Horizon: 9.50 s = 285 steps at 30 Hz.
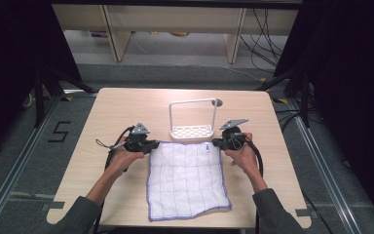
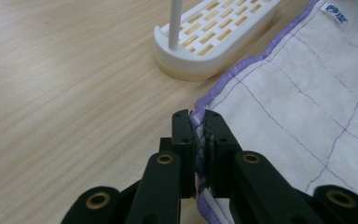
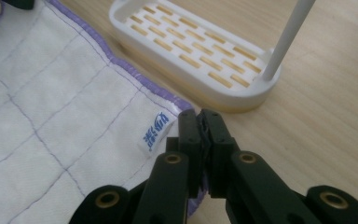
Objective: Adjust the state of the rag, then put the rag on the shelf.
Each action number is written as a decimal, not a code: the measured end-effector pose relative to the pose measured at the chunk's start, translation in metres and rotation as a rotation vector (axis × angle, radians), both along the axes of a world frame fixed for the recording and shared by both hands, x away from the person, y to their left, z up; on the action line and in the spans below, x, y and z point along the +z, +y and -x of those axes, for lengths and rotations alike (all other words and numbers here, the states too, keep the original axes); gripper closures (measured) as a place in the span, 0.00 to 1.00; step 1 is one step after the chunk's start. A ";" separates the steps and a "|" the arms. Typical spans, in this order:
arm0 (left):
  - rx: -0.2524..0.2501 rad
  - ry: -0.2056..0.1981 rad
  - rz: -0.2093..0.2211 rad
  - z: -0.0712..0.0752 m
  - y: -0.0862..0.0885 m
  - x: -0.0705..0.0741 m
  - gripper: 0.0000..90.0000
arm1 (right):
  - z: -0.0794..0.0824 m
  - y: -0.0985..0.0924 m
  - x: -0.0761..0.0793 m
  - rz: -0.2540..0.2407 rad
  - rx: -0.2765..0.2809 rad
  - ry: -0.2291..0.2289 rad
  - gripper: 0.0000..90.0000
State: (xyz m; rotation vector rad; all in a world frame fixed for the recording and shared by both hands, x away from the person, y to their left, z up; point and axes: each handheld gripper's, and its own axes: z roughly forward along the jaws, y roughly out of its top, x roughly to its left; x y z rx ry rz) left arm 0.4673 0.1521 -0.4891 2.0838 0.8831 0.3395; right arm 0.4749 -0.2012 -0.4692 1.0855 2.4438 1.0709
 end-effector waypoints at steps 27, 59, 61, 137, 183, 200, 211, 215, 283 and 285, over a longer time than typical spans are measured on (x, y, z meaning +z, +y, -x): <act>-0.081 -0.230 0.026 0.087 0.008 0.052 0.93 | 0.084 -0.025 0.058 -0.073 0.104 -0.137 0.98; -0.245 -0.155 -0.162 0.178 -0.005 -0.016 0.91 | 0.156 -0.034 -0.002 -0.020 0.198 -0.035 0.98; -0.245 -0.157 -0.160 0.179 -0.006 -0.019 0.91 | 0.158 -0.034 -0.003 -0.018 0.203 -0.038 0.98; -0.372 -0.007 -0.094 0.171 -0.044 -0.019 0.88 | -0.008 0.061 -0.016 0.168 0.200 0.076 0.92; -0.011 0.082 0.051 0.006 -0.093 -0.013 0.48 | 0.019 -0.002 -0.006 0.049 -0.125 0.113 0.44; -0.007 0.084 0.038 -0.008 -0.106 -0.020 0.49 | 0.018 -0.003 -0.009 0.034 -0.152 0.133 0.44; -0.038 0.074 -0.001 -0.008 -0.114 -0.025 0.66 | 0.012 -0.004 -0.014 0.012 -0.156 0.124 0.44; -0.078 0.054 -0.020 -0.004 -0.117 -0.024 0.83 | 0.011 -0.001 -0.019 0.047 -0.158 0.139 0.45; -0.204 -0.101 0.053 0.052 -0.075 0.069 0.93 | 0.072 0.008 0.045 -0.154 0.067 -0.025 0.95; -0.214 -0.111 0.063 0.055 -0.074 0.077 0.92 | 0.076 0.006 0.053 -0.150 0.078 -0.050 0.95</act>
